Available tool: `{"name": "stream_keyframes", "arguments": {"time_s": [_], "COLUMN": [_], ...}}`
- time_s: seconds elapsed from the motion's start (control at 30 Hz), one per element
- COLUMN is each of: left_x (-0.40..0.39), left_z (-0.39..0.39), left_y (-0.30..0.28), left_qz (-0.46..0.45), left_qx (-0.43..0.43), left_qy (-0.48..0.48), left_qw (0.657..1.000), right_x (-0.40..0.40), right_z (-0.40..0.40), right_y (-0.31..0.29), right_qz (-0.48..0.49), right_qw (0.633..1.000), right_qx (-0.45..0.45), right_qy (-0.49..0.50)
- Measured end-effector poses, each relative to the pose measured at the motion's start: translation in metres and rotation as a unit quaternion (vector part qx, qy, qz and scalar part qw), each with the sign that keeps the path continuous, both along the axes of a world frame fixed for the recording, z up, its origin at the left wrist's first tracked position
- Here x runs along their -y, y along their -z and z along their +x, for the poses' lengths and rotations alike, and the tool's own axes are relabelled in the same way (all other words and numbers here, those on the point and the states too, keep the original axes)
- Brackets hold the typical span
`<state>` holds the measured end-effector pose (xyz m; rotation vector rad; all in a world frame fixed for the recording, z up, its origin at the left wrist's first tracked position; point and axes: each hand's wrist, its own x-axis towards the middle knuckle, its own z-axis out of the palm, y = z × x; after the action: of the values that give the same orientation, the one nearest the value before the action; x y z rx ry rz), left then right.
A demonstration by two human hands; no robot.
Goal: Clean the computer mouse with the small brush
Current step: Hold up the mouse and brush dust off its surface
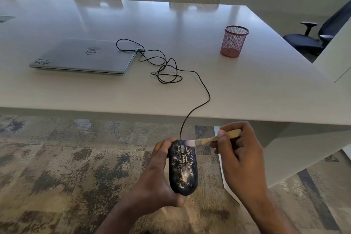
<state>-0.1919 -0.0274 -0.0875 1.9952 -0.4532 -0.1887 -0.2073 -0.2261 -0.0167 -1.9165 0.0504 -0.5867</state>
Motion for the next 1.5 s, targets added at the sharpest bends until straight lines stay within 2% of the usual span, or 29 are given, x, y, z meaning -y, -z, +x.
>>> {"name": "stream_keyframes", "arguments": {"time_s": [0.17, 0.27, 0.43, 0.57, 1.03, 1.13, 1.27, 1.5], "left_x": [0.000, 0.001, 0.000, 0.000, 0.000, 0.000, 0.000, 0.002], "left_z": [0.000, 0.001, 0.000, 0.001, 0.001, 0.002, 0.004, 0.006], "left_y": [0.001, 0.003, 0.004, 0.006, 0.009, 0.011, 0.014, 0.014], "left_qz": [0.001, -0.002, -0.008, -0.016, -0.032, -0.030, -0.029, -0.032], "left_qx": [-0.004, -0.002, 0.001, 0.001, -0.017, -0.014, -0.009, -0.004], "left_qy": [-0.001, 0.001, 0.001, -0.002, -0.001, -0.003, -0.008, -0.008], "left_qw": [1.000, 1.000, 1.000, 1.000, 0.999, 0.999, 1.000, 0.999], "right_x": [0.002, 0.000, 0.000, 0.000, -0.002, -0.003, -0.004, -0.005], "right_z": [0.000, -0.002, -0.002, -0.004, -0.007, -0.007, -0.008, -0.006], "right_y": [0.000, 0.000, 0.003, 0.000, -0.002, -0.003, -0.003, -0.005], "right_qz": [-0.018, 0.004, -0.032, -0.005, -0.049, -0.026, -0.034, -0.015], "right_qw": [0.999, 1.000, 0.999, 0.999, 0.999, 1.000, 0.999, 1.000], "right_qx": [0.010, 0.022, 0.012, 0.032, 0.011, 0.017, -0.010, 0.010], "right_qy": [0.035, 0.017, 0.028, 0.007, -0.003, 0.006, -0.036, -0.011]}}
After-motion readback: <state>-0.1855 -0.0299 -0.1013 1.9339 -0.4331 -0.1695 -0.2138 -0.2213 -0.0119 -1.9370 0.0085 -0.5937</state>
